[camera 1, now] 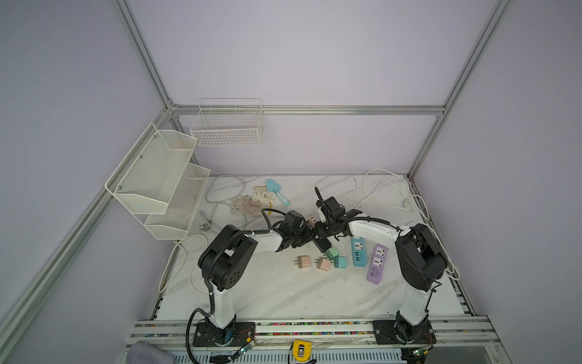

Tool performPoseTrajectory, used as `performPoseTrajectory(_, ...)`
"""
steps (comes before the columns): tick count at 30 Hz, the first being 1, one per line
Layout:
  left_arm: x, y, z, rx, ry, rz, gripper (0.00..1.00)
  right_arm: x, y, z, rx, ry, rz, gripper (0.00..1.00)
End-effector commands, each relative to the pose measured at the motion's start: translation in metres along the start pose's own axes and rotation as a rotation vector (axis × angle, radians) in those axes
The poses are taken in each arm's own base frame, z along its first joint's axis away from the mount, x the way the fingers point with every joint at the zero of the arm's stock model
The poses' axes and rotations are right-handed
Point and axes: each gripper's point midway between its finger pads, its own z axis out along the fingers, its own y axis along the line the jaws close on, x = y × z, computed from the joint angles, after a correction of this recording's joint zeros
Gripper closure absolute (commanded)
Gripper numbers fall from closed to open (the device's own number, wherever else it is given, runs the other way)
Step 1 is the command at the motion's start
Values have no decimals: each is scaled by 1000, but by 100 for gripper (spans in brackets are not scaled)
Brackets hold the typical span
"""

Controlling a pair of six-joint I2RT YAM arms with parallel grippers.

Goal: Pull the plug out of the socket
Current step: 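Close the right gripper on the pink adapter plugged into the black strip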

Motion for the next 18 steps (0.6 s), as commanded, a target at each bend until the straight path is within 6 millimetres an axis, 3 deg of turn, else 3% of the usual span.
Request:
performPoseTrajectory(1,-7,-10,0,9,-28,-15,66,1,-4,5,10,27,-32,56)
performPoseTrajectory(7,3,4,2,-22,-2,-31,68,6,5,12,-39,51,-55,61)
performPoseTrajectory(18,23,25,-1,-78,14,-45,70,6,-4,14,17,60,-76,73)
